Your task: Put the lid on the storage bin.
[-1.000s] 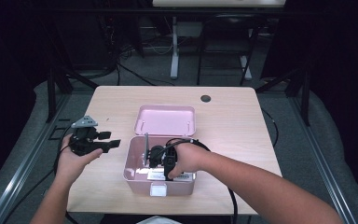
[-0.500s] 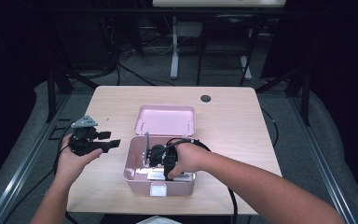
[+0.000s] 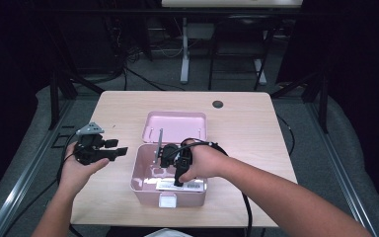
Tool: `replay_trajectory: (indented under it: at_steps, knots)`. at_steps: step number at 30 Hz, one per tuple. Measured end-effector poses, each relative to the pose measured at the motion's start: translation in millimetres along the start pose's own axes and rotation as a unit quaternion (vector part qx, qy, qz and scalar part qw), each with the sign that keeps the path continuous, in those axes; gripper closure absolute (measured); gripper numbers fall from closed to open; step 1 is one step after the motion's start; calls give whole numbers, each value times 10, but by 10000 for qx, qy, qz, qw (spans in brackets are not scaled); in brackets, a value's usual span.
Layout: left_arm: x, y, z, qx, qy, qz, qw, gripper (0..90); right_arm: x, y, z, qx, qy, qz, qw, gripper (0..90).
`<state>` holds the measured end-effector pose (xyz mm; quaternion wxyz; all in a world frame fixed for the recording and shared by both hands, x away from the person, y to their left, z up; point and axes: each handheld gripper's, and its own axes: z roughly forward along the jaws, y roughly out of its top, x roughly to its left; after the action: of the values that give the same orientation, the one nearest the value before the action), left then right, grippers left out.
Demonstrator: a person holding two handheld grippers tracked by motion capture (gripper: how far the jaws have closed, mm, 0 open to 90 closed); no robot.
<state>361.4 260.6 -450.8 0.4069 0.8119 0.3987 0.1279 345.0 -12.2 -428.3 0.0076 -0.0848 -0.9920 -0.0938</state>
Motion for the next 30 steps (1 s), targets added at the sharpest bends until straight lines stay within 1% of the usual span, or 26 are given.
replay_trajectory:
  at_steps: [6, 8, 11, 13, 14, 15, 17, 18, 19, 25, 30]
  knots:
    - [-11, 3, 6, -3, -14, 2, 10000, 464, -36, -35, -59, -59, -127, 94, 9999, 493]
    - [-13, 2, 8, -3, 23, 4, 10000, 464, -43, -44, -76, -85, -119, 76, 9999, 497]
    - [-20, 3, 11, 13, 8, 33, 10000, 464, -46, -51, -110, -130, -148, 48, 9998, 501]
    - [-33, 2, 16, 32, 36, 71, 10000, 464, -49, -58, -137, -177, -152, 60, 9997, 501]
    - [-46, -1, 27, -12, 117, 92, 9999, 464, -53, -65, -150, -209, -150, 70, 9996, 501]
    - [-41, 4, 22, 48, 20, 120, 9999, 464, -57, -74, -160, -264, -160, 82, 9995, 499]
    - [-54, 6, 29, 47, -12, 137, 9999, 464, -68, -99, -184, -351, -190, 140, 9991, 495]
    - [-61, 5, 38, 12, 26, 148, 9999, 464, -77, -110, -197, -399, -238, 220, 9987, 491]
    - [-67, 10, 40, 26, 37, 139, 9999, 464, -86, -127, -213, -452, -249, 254, 9983, 490]
    - [-86, 22, 54, 80, -20, 184, 9998, 464, -130, -232, -296, -671, -278, 415, 9965, 462]
    - [-99, 29, 66, 2, -215, 130, 9997, 464, -167, -311, -305, -760, -393, 578, 9947, 462]
